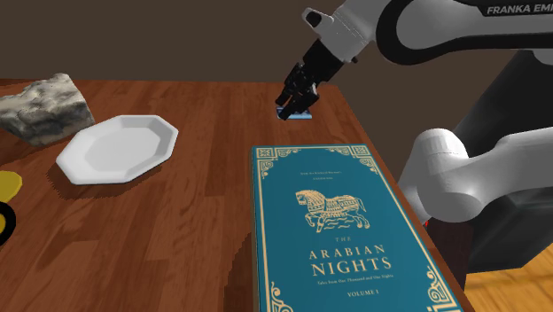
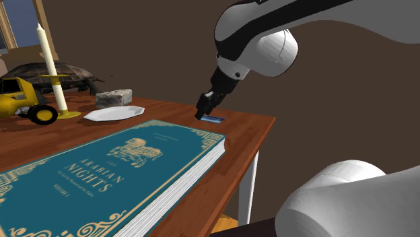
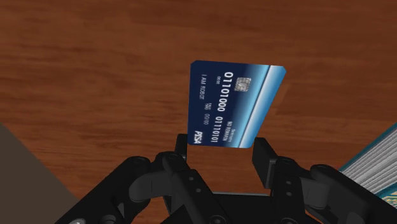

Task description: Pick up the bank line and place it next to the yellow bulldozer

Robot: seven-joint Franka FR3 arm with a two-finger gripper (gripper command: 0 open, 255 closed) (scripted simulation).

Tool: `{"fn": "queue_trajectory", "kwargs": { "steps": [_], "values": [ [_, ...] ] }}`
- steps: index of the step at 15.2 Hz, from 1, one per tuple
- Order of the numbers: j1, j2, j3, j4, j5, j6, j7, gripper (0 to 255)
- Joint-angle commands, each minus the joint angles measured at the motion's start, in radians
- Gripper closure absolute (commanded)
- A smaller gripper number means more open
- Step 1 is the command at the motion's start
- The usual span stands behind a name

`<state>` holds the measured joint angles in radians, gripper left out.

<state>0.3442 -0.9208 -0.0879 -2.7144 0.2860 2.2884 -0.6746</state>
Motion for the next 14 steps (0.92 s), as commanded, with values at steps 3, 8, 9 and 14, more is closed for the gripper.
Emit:
{"fn": "queue_trajectory", "kwargs": {
  "steps": [3, 8, 9, 14],
  "values": [
    [-0.005, -0.002, 0.003, 0.050, -0.008, -0.051, 0.015, 255],
    [-0.008, 0.005, 0.005, 0.119, -0.017, -0.113, 0.033, 255],
    [-0.008, 0.007, 0.006, 0.134, -0.019, -0.124, 0.037, 255],
    [-0.010, 0.020, 0.007, 0.207, -0.026, -0.183, 0.054, 255]
  ]
}}
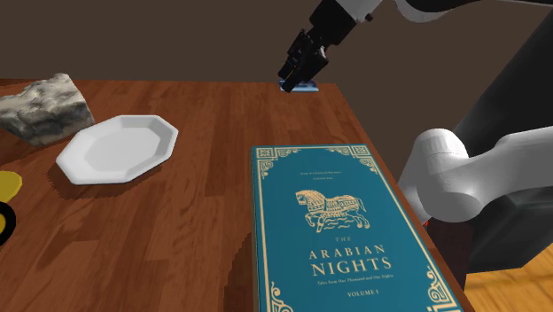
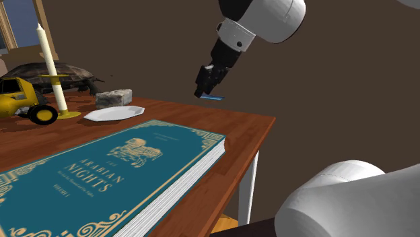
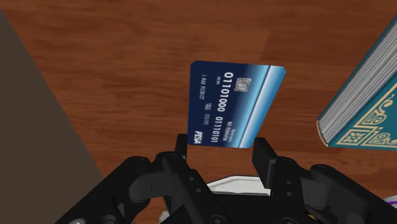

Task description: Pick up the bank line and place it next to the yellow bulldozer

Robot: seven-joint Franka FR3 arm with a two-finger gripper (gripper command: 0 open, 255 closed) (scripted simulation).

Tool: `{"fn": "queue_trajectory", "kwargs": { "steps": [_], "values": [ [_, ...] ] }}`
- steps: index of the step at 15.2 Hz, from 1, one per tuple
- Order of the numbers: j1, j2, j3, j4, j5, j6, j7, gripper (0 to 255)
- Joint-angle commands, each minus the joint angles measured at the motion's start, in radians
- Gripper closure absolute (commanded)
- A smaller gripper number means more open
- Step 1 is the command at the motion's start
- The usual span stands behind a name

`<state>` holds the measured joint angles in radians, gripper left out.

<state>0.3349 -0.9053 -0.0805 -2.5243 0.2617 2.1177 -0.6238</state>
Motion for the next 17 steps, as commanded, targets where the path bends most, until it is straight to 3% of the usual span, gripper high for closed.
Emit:
{"fn": "queue_trajectory", "kwargs": {
  "steps": [1, 17],
  "values": [
    [0.000, 0.008, 0.000, 0.032, -0.003, -0.024, 0.006, 255],
    [0.003, 0.082, -0.001, 0.290, -0.020, -0.203, 0.055, 255]
  ]
}}
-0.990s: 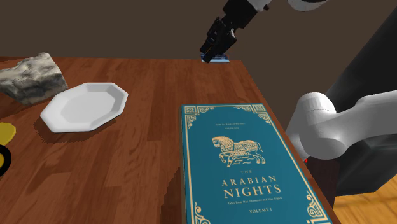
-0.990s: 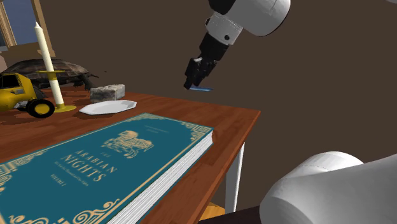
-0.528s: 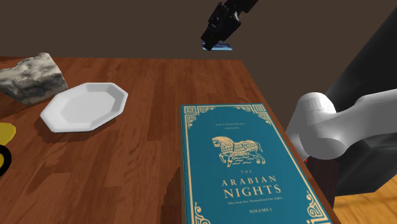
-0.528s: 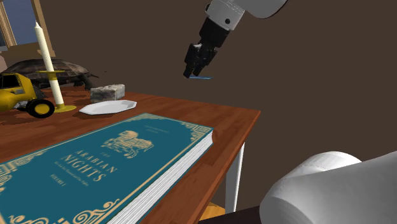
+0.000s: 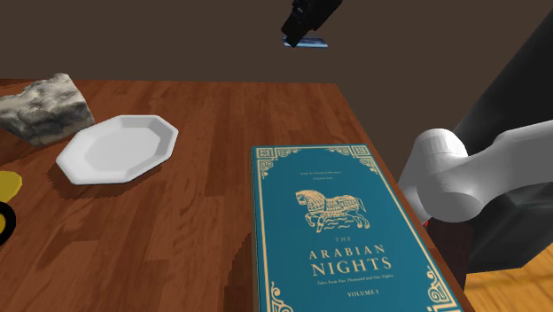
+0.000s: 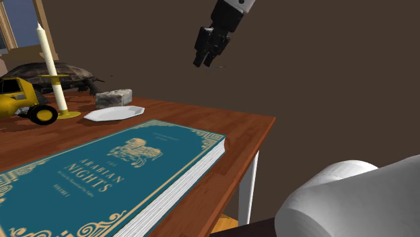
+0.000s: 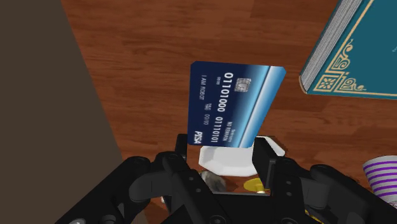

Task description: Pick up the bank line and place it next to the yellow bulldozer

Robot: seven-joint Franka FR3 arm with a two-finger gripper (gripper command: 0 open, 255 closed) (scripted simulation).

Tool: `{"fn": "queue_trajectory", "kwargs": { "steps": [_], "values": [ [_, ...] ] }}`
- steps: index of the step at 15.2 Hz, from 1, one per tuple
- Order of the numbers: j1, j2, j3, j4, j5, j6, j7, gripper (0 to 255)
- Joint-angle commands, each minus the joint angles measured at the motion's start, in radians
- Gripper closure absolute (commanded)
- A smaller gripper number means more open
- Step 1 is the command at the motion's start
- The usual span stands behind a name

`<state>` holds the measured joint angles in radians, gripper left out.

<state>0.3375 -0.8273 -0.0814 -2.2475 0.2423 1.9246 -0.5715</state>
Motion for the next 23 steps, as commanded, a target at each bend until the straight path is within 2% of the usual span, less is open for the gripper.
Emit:
{"fn": "queue_trajectory", "kwargs": {
  "steps": [1, 7, 16, 23],
  "values": [
    [0.001, 0.010, 0.000, 0.031, -0.001, -0.021, 0.006, 255],
    [0.004, 0.048, -0.002, 0.135, -0.006, -0.085, 0.022, 255],
    [0.026, 0.146, 0.202, 0.186, 0.030, 0.012, 0.212, 255],
    [0.024, 0.276, 0.364, 0.291, 0.015, 0.074, 0.369, 255]
  ]
}}
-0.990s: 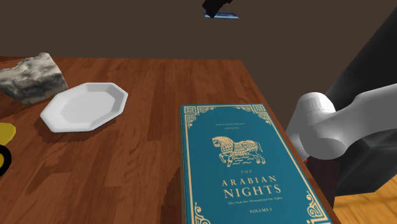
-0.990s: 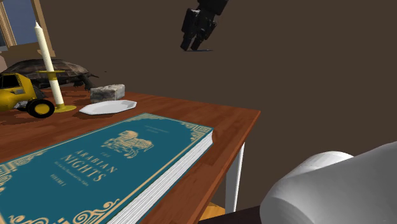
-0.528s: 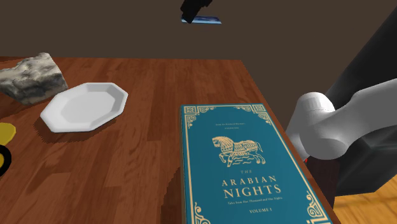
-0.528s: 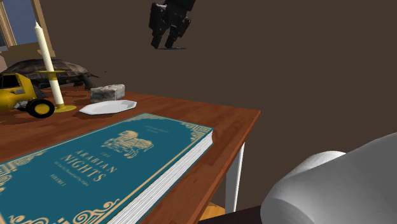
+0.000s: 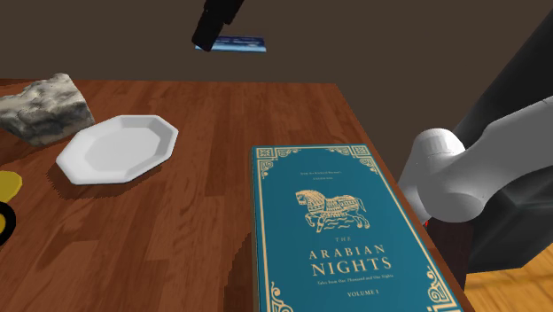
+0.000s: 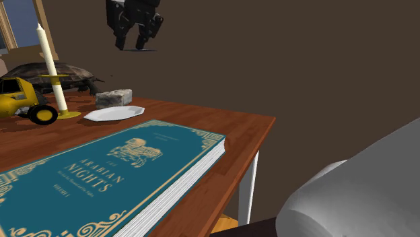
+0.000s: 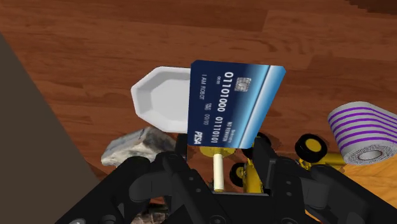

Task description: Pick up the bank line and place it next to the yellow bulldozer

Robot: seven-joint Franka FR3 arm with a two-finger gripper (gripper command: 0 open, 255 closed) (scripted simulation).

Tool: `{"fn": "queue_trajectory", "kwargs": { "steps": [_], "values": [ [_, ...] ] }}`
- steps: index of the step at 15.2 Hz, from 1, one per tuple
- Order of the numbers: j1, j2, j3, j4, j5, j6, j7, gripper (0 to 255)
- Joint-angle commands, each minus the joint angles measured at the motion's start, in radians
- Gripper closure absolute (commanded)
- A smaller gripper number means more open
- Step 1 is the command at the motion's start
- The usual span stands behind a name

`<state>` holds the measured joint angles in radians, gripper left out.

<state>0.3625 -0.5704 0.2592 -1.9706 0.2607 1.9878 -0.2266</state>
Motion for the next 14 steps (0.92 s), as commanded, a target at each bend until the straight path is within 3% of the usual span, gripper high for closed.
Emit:
{"fn": "queue_trajectory", "kwargs": {
  "steps": [1, 8, 14],
  "values": [
    [-0.003, 0.041, 0.048, 0.034, -0.010, 0.018, 0.048, 255],
    [-0.030, 0.225, 0.231, 0.209, -0.106, 0.052, 0.231, 255],
    [-0.044, 0.449, 0.413, 0.423, -0.301, 0.038, 0.431, 255]
  ]
}}
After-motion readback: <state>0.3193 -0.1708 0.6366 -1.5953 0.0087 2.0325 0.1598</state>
